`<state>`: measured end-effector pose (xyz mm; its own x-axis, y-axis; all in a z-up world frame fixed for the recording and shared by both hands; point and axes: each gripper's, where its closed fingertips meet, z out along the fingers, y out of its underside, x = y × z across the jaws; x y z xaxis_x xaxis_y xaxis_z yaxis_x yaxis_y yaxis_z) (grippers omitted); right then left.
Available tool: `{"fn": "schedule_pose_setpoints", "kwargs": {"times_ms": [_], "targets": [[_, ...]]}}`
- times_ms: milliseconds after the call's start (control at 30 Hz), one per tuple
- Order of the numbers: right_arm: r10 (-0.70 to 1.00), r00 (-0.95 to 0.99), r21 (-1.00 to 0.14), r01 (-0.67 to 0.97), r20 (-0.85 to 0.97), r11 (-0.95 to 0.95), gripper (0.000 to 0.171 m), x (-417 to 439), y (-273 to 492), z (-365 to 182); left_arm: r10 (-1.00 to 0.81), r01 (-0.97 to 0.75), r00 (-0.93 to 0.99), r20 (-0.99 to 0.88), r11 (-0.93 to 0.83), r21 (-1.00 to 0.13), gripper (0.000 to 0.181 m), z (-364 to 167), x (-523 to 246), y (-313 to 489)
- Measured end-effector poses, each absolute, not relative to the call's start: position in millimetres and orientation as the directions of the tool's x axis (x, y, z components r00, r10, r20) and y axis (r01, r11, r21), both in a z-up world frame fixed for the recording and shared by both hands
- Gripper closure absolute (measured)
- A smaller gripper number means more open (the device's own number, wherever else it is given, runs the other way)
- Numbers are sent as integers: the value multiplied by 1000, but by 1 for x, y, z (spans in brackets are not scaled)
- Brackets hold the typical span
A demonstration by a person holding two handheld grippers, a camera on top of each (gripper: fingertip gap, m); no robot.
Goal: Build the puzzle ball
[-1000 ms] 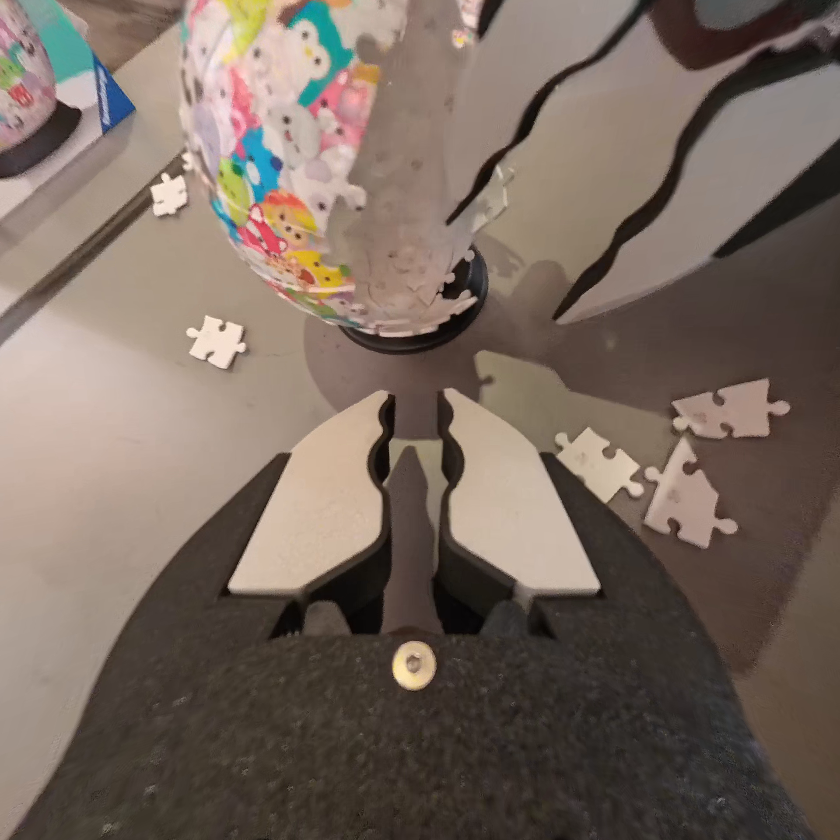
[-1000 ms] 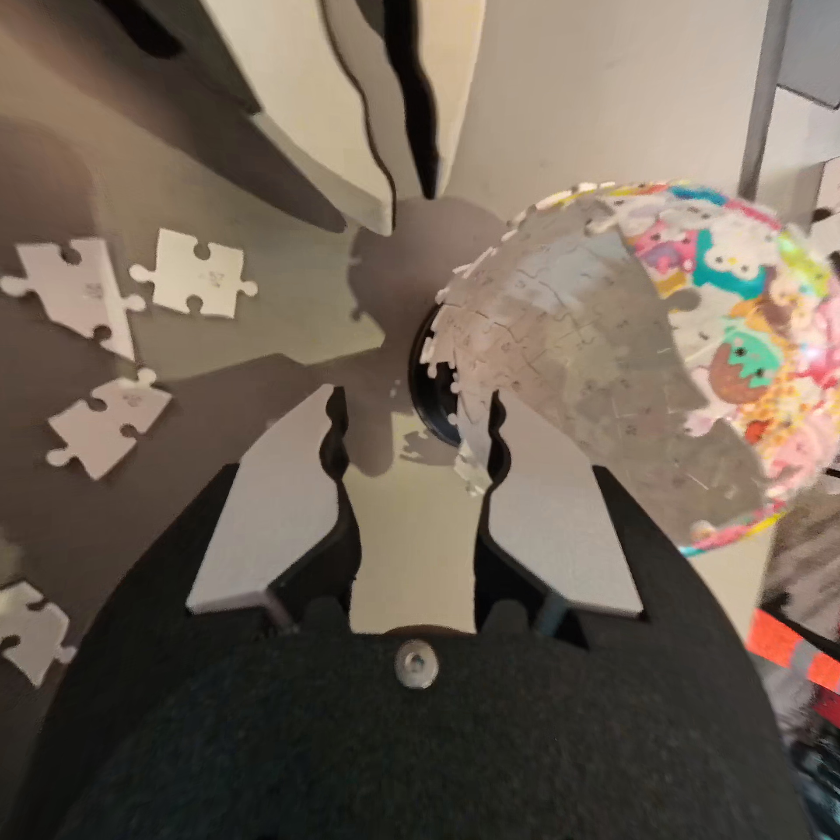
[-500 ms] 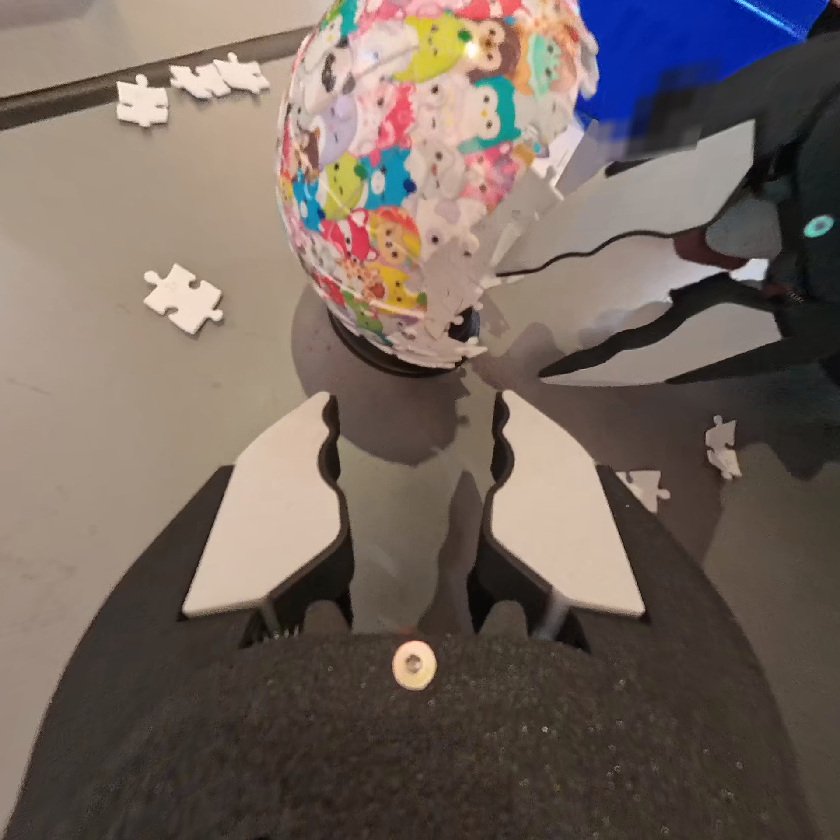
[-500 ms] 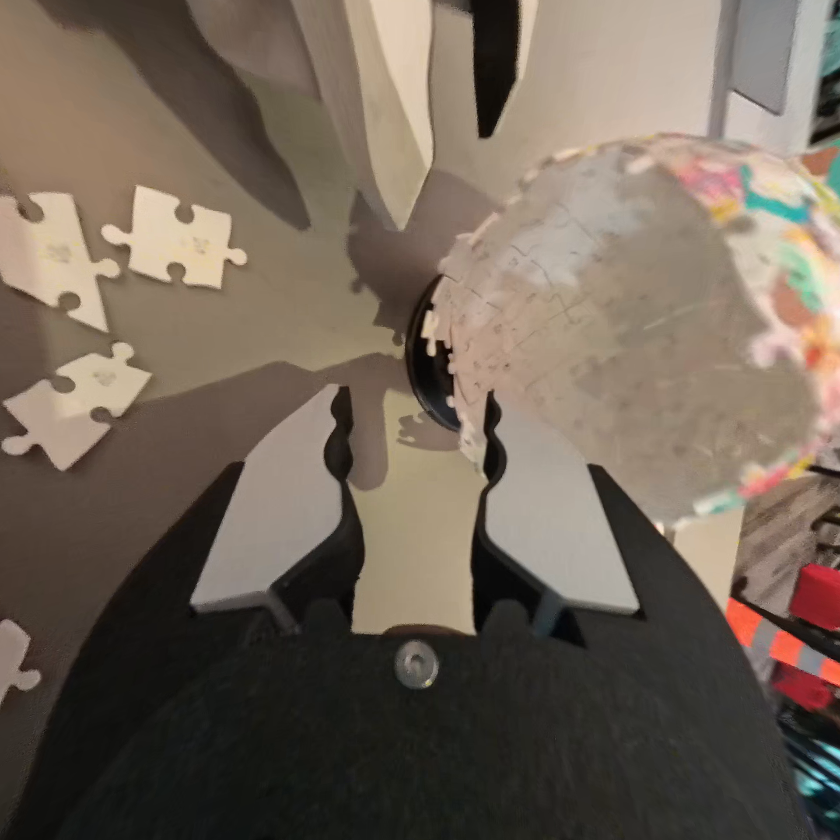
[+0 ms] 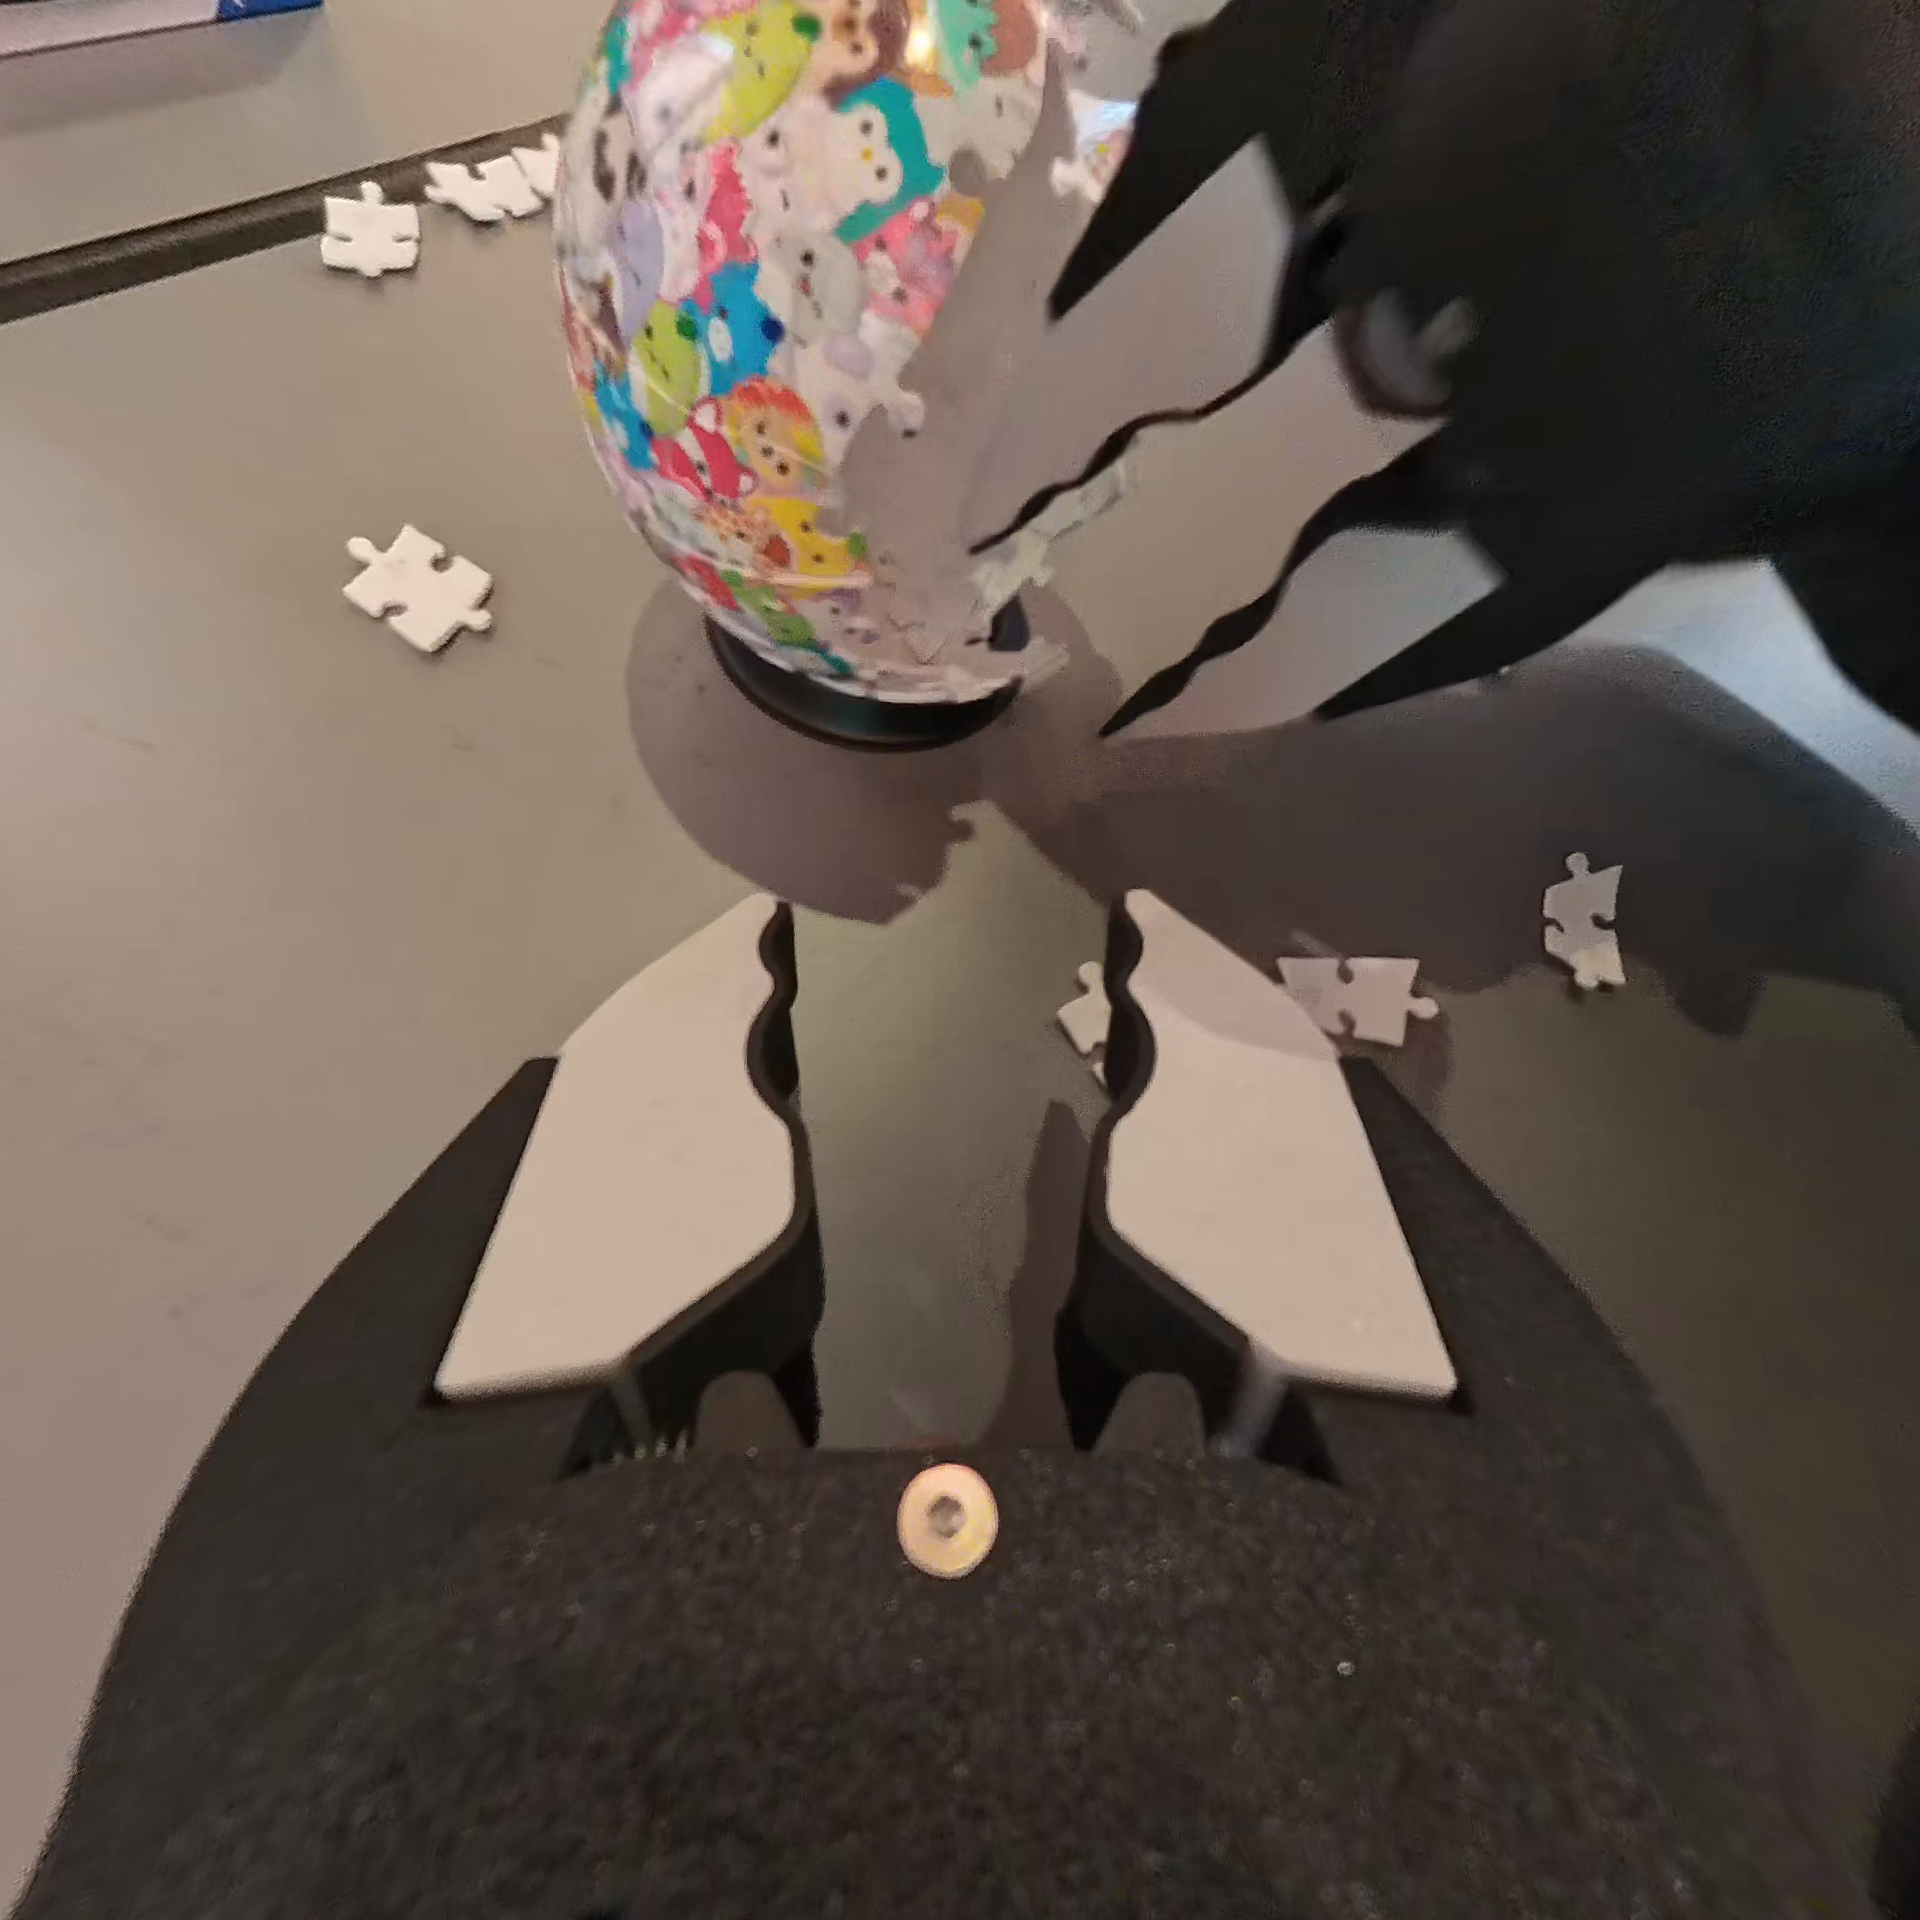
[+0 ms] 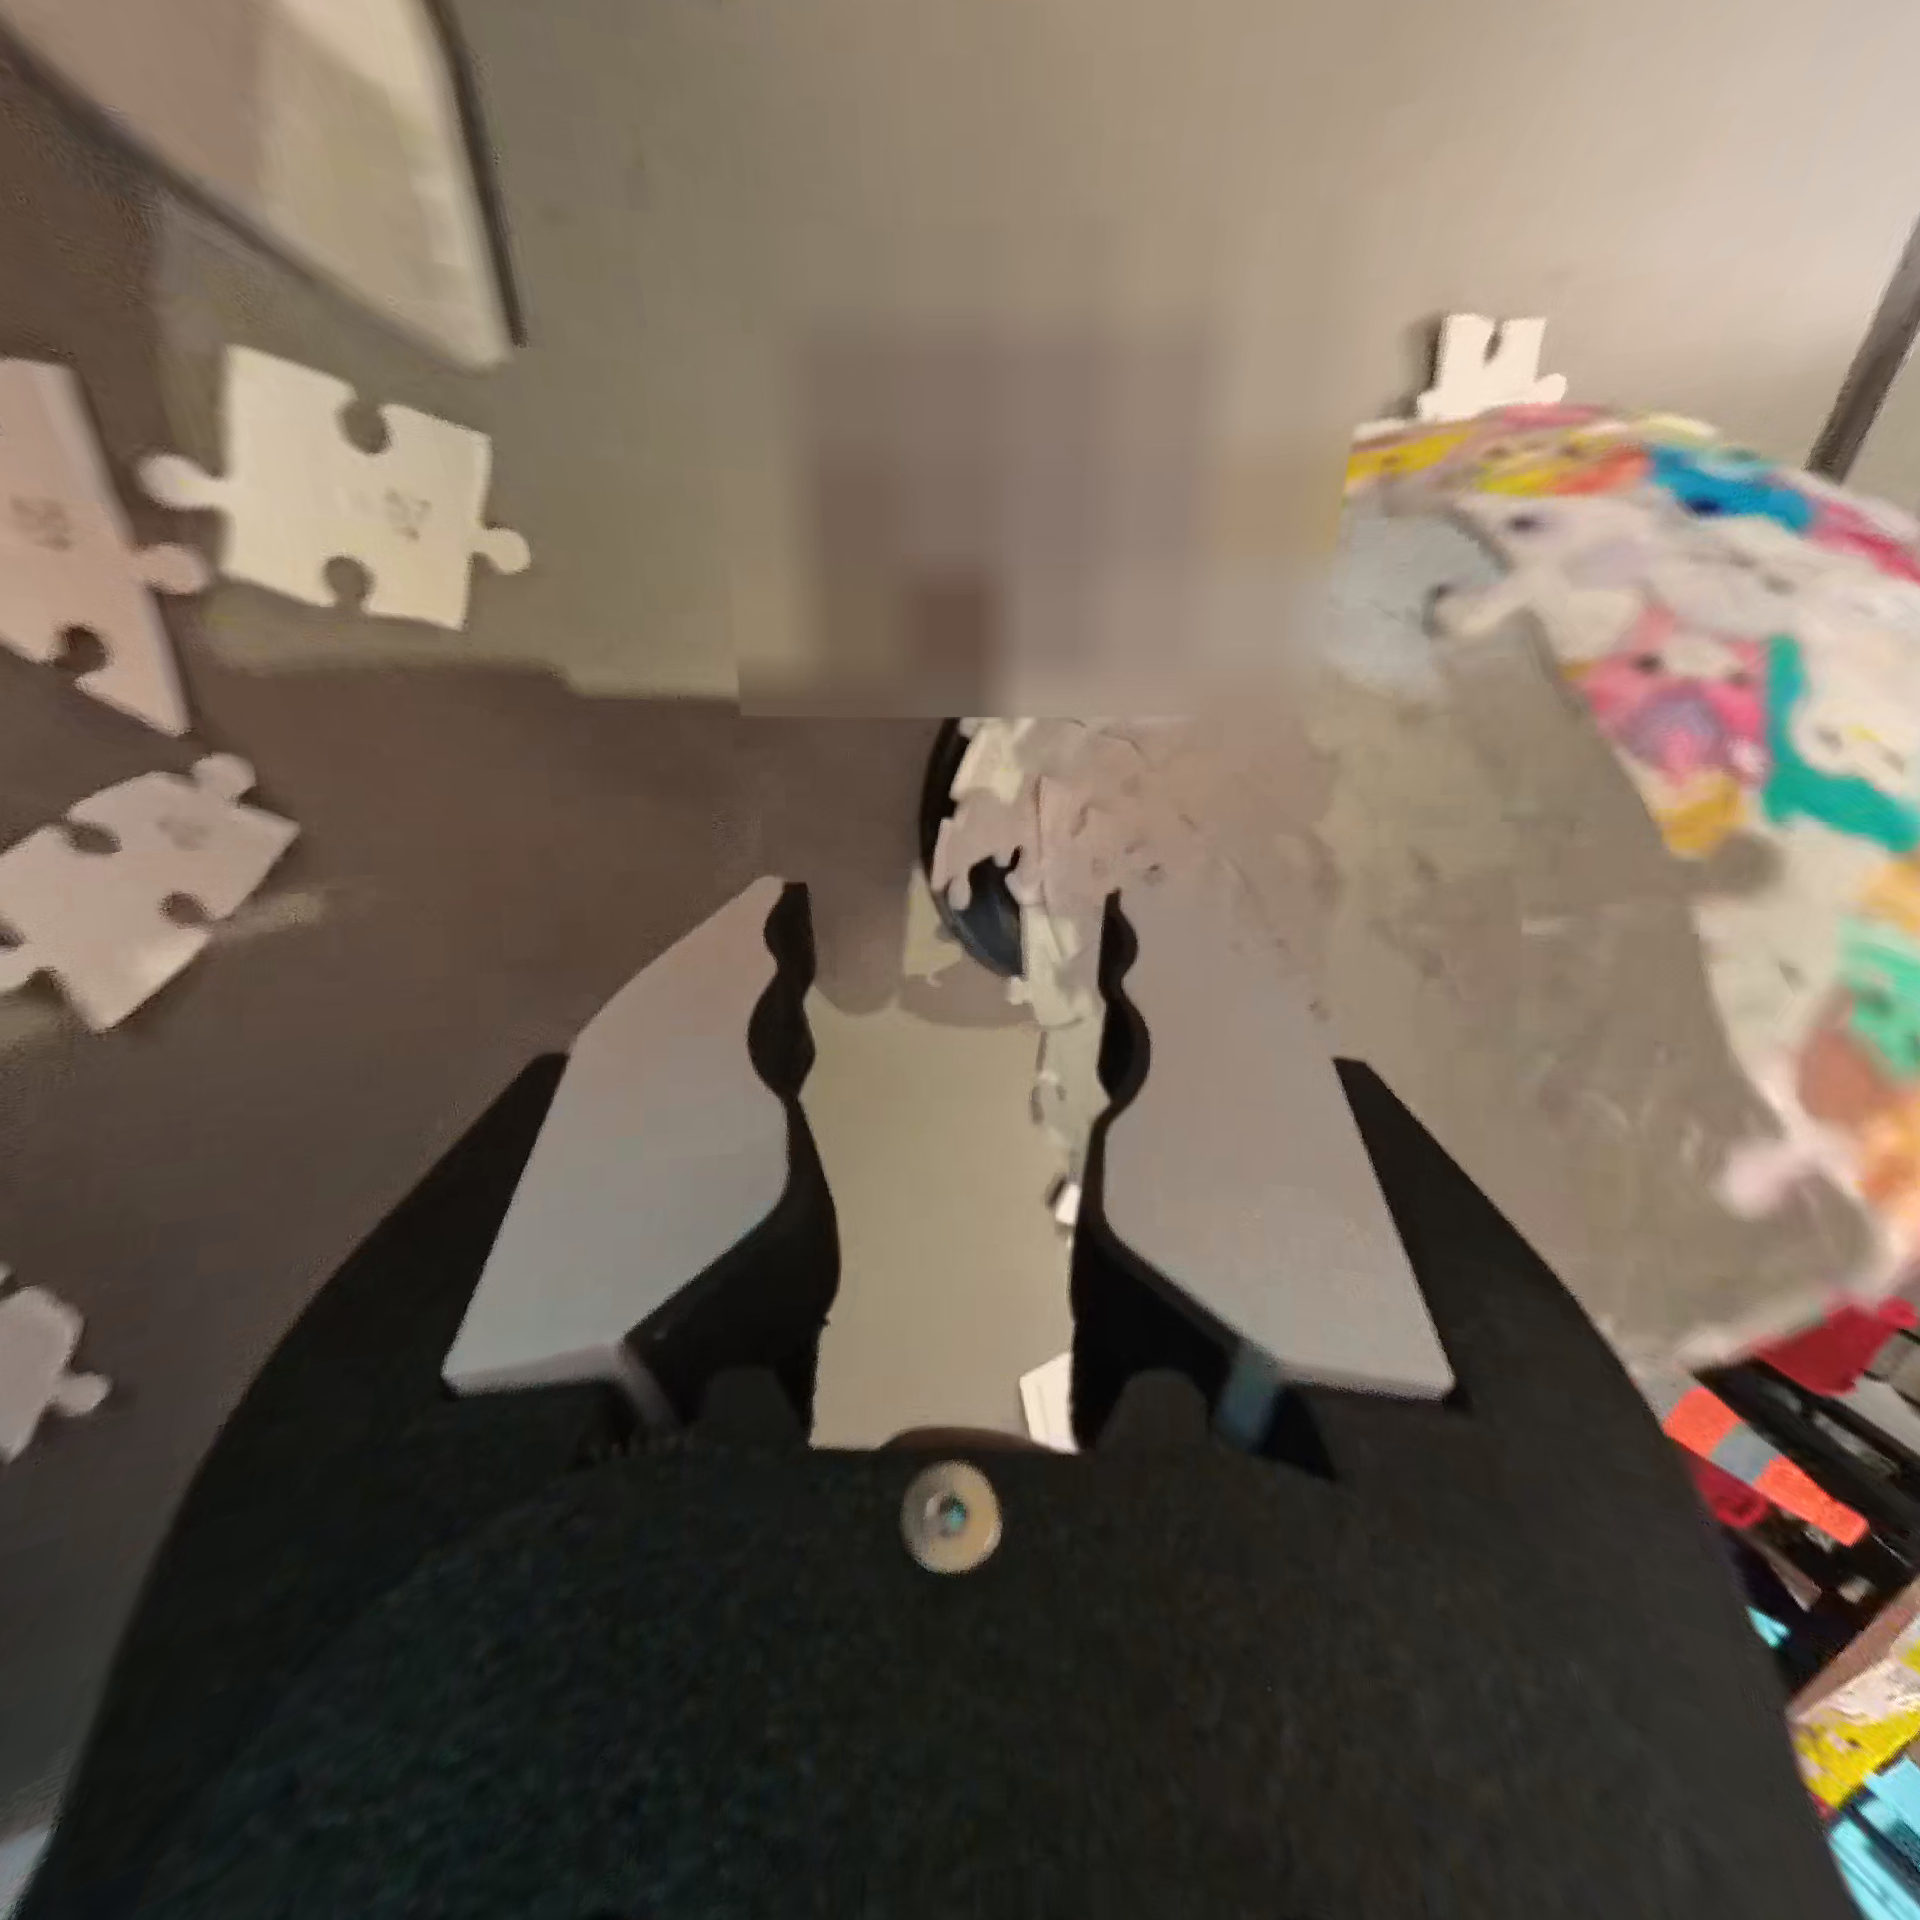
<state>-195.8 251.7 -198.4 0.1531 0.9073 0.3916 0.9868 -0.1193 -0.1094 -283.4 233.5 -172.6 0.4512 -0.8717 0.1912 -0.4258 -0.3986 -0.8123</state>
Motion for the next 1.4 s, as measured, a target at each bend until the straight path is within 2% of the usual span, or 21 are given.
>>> {"fn": "schedule_pose_setpoints", "kwargs": {"times_ms": [133, 200, 267, 300, 333, 367, 433, 500, 567, 633, 700, 767, 900, 1167, 1233, 1400], "targets": [[891, 159, -200, 977, 425, -79, 128, -194, 233, -165, -871, -430, 452, 195, -404, -807, 128, -177, -285, 237], [868, 204, -287, 955, 453, -75, 129, -187, 228, -148, -869, -425, 454, 198, -406, -809, 129, -176, -281, 241], [807, 327, -410, 905, 492, -117, 128, -169, 240, -128, -871, -408, 442, 215, -408, -817, 127, -171, -272, 245], [786, 410, -478, 862, 462, -168, 121, -157, 247, -124, -871, -392, 432, 235, -415, -821, 124, -167, -266, 248], [774, 493, -547, 805, 398, -231, 100, -146, 254, -125, -866, -375, 423, 267, -435, -819, 119, -166, -260, 250], [768, 555, -594, 749, 320, -294, 91, -136, 261, -130, -858, -359, 407, 314, -466, -809, 114, -166, -253, 250], [789, 592, -634, 676, 163, -376, 99, -124, 273, -146, -833, -332, 371, 411, -532, -779, 109, -168, -241, 251], [837, 547, -650, 645, 27, -401, 92, -126, 278, -156, -800, -322, 340, 495, -593, -738, 97, -173, -232, 251], [879, 470, -605, 676, -87, -421, 83, -127, 277, -168, -777, -332, 307, 550, -629, -703, 92, -177, -226, 249], [910, 409, -527, 759, -71, -382, 80, -121, 283, -178, -772, -356, 313, 553, -635, -686, 86, -181, -223, 252], [943, 322, -453, 831, -85, -325, 90, -119, 282, -183, -782, -378, 313, 540, -624, -685, 85, -181, -222, 254], [960, 262, -407, 870, -96, -278, 88, -121, 284, -182, -789, -391, 298, 537, -614, -686, 83, -177, -220, 255], [973, 207, -433, 872, -98, -229, 97, -138, 293, -175, -805, -416, 303, 510, -594, -689, 80, -172, -221, 263], [956, 257, -481, 861, 138, -162, 98, -142, 309, -175, -831, -481, 322, 455, -557, -677, 73, -174, -223, 283], [953, 260, -489, 858, 154, -155, 93, -143, 303, -178, -837, -487, 322, 442, -547, -681, 71, -175, -223, 284], [950, 276, -514, 842, 145, -166, 99, -140, 298, -180, -838, -485, 297, 459, -546, -684, 78, -175, -221, 277]]}}
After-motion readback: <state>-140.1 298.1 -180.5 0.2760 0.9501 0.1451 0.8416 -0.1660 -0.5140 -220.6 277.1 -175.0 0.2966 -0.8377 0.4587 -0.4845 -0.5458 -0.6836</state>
